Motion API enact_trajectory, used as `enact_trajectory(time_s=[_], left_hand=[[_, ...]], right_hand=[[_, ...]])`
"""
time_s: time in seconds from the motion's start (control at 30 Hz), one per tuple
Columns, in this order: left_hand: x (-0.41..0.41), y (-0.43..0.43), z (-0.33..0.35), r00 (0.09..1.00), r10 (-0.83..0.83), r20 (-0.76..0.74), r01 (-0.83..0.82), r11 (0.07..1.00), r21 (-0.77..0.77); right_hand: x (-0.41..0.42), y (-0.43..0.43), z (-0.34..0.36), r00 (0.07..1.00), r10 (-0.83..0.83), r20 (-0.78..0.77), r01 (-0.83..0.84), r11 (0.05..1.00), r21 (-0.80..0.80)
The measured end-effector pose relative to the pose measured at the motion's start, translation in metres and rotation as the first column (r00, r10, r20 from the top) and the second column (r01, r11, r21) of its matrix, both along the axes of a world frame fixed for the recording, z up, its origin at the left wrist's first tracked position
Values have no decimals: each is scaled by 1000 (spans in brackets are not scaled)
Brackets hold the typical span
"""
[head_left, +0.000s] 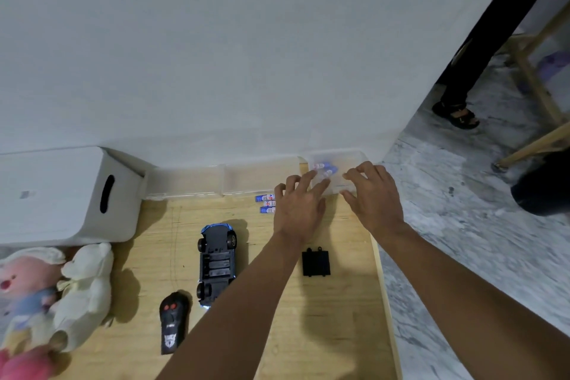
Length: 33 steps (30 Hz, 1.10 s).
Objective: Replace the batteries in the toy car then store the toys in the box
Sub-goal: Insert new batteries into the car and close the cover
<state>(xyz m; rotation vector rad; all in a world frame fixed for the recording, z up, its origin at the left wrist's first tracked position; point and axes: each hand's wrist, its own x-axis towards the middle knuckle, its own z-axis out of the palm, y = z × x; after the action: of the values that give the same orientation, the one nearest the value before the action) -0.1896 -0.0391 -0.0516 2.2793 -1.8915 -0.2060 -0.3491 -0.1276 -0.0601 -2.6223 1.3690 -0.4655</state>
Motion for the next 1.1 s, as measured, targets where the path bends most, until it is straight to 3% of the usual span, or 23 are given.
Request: enact_trajectory(time_s=[0.1,0.2,0.3,0.43,0.5,0.6,0.67,0.77,0.9,1.1], left_hand=[[8,9,17,986,-69,-154,96,979,181],[29,39,34,913,-82,-399,134,986,104],[68,87,43,861,-4,-508,6,1000,2],[131,155,42,857,174,-485,-198,980,3],[156,182,38,835,268,-482,-246,963,108],[173,203,35,708,396,-584,-210,908,361],[176,206,30,626,416,-659,-140,892,429],[172,205,17,533,366,-763,-32,910,414],[166,205,2,511,339,-790,-9,921,390],[167,204,-4,477,335,-812,-3,925,380]], right_hand=[[9,3,12,988,-22,-153,28,999,42],[16,19,25,986,-49,-160,59,996,63],[27,51,31,998,61,-31,-59,997,53],[60,88,34,956,288,-60,-265,932,249],[81,100,32,937,338,-86,-289,890,353],[114,107,26,913,378,-150,-289,864,413],[132,107,18,901,375,-217,-264,872,412],[147,105,3,893,328,-307,-207,907,366],[153,107,-12,925,247,-290,-182,955,234],[148,113,-23,942,124,-312,-72,983,171]])
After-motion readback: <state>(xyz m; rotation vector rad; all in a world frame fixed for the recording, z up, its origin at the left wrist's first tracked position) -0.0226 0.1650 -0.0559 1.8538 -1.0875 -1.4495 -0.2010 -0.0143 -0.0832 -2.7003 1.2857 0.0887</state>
